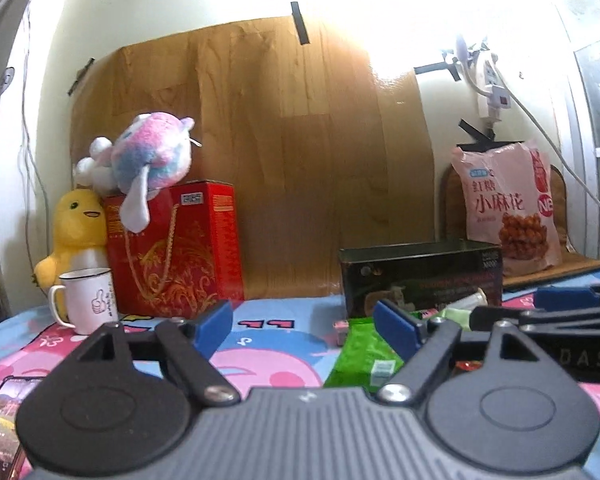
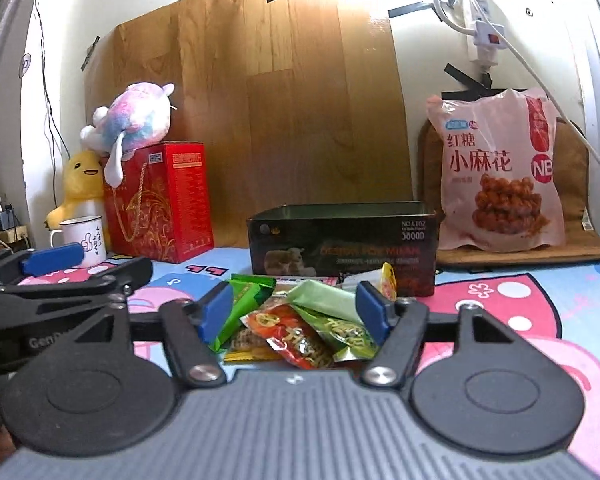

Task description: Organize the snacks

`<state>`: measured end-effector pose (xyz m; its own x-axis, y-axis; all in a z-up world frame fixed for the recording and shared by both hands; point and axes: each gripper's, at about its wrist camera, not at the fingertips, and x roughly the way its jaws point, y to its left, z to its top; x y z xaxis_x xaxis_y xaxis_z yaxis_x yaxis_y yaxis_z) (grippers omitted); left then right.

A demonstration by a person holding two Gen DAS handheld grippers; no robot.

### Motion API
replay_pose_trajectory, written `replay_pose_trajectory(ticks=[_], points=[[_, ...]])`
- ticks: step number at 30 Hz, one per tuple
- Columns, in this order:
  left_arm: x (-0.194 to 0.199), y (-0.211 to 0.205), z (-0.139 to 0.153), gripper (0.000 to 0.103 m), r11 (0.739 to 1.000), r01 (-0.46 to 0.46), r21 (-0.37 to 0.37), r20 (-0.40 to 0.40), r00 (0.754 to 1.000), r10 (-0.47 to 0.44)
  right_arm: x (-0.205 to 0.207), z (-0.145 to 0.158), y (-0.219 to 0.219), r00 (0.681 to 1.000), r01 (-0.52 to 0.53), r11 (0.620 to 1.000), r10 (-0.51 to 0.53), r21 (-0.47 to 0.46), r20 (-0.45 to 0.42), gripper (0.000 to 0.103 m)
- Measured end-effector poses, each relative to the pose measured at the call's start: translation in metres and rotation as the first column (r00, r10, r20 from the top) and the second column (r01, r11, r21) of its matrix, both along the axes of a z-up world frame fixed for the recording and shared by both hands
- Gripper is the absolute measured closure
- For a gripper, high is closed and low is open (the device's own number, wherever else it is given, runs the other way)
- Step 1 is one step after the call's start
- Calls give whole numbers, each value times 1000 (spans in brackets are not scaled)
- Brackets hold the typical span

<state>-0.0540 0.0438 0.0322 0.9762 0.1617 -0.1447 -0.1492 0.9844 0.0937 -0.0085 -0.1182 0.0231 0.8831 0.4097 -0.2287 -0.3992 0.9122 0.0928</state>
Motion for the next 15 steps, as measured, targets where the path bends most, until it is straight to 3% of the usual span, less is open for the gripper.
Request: replay_pose_trajectory(ticks=[3,15], points=[[-5,0,0,18,999,-37,2,23,999,37,-1,0,2,1000,-8,1000,8,-8,3,25],[-25,12,1,11,992,-108,-58,62,992,111,6,-2,9,997,-49,999,48,-18,-61,18]])
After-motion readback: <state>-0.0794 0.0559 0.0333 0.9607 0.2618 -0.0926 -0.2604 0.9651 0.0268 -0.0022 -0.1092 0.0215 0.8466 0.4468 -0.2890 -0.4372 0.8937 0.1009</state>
